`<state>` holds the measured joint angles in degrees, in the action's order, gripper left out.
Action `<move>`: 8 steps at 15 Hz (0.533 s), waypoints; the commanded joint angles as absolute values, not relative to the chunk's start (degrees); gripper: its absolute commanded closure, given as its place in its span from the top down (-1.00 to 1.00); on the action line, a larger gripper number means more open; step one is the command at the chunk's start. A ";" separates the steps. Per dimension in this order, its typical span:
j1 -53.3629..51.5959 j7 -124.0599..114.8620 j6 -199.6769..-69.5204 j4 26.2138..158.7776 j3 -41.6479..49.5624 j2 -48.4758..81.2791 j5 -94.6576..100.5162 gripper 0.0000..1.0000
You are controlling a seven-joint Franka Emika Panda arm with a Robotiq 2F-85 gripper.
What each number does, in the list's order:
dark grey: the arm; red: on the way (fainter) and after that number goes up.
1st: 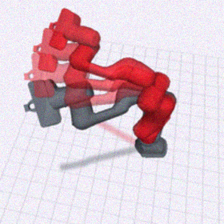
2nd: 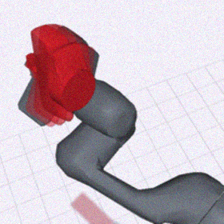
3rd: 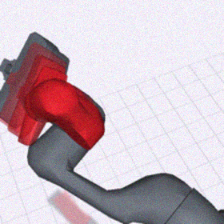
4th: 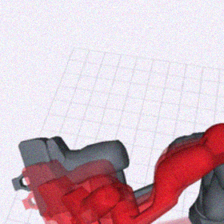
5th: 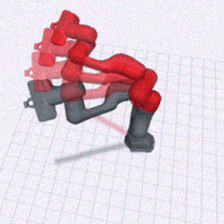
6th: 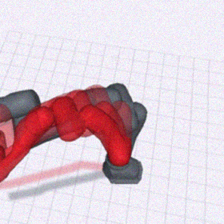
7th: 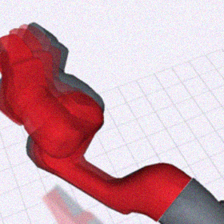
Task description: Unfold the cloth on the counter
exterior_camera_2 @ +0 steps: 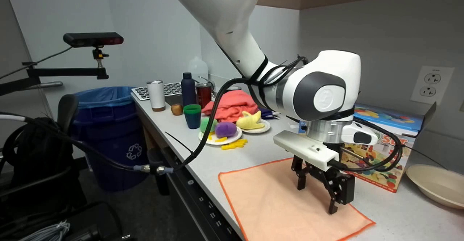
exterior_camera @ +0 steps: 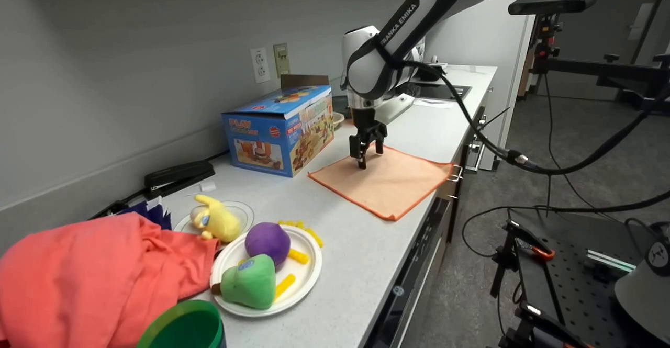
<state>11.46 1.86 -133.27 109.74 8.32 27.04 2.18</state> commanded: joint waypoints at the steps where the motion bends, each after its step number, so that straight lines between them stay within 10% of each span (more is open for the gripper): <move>1: 11.47 3.60 -131.64 104.68 8.55 29.97 3.41 1.00; 8: 10.24 4.02 -131.32 102.92 9.21 30.39 9.20 1.00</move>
